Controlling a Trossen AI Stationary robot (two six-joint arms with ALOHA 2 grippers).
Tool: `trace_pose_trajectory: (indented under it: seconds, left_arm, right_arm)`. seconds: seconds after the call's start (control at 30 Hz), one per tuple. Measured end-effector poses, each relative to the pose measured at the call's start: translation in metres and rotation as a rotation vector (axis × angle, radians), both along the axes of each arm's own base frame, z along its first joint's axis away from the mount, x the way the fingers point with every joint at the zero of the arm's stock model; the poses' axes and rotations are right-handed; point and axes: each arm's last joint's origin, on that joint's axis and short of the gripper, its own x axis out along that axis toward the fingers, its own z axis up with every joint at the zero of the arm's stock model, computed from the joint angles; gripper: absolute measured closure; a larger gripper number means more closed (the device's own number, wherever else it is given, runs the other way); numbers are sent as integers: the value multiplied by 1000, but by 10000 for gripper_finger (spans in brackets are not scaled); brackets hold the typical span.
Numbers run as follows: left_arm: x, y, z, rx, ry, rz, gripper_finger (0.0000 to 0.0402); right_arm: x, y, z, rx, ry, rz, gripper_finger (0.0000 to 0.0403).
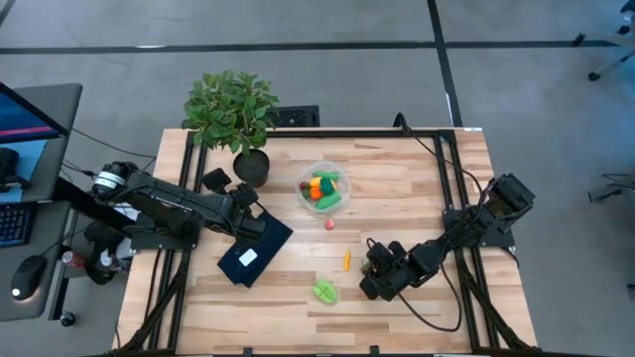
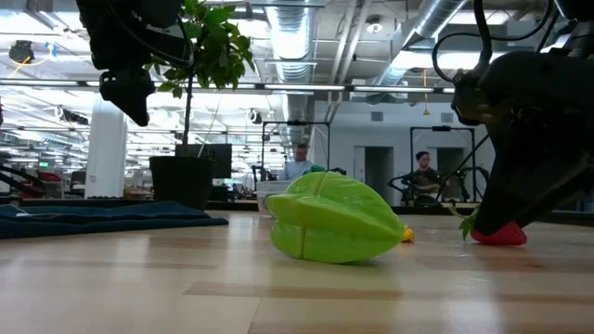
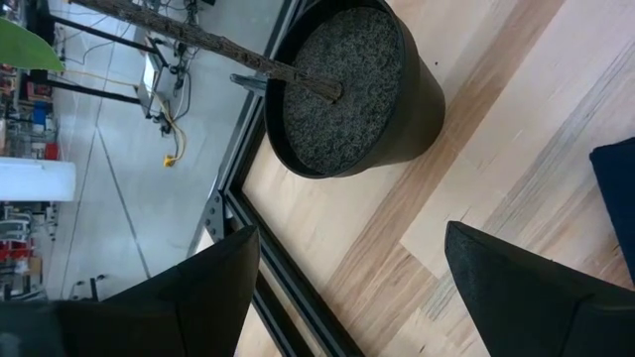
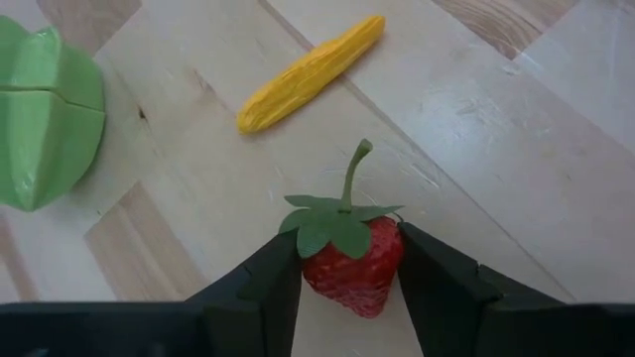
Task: Pick and placing Produce into tupperware
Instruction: Put the red strawberry into the transparent bin
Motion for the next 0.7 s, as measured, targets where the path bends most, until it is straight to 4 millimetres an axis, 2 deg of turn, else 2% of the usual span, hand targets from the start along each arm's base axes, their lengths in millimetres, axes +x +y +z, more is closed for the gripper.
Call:
trace_pose_trajectory:
  seconds: [0.53,0.7]
  left_arm:
    - [0,0,0,0,8,-6,91]
    - [0,0,0,0,8,-6,91]
  right_arm:
    - [3,0,6,-39,-85,-36,258]
    - [2,-3,17,-80,-147,-68,258]
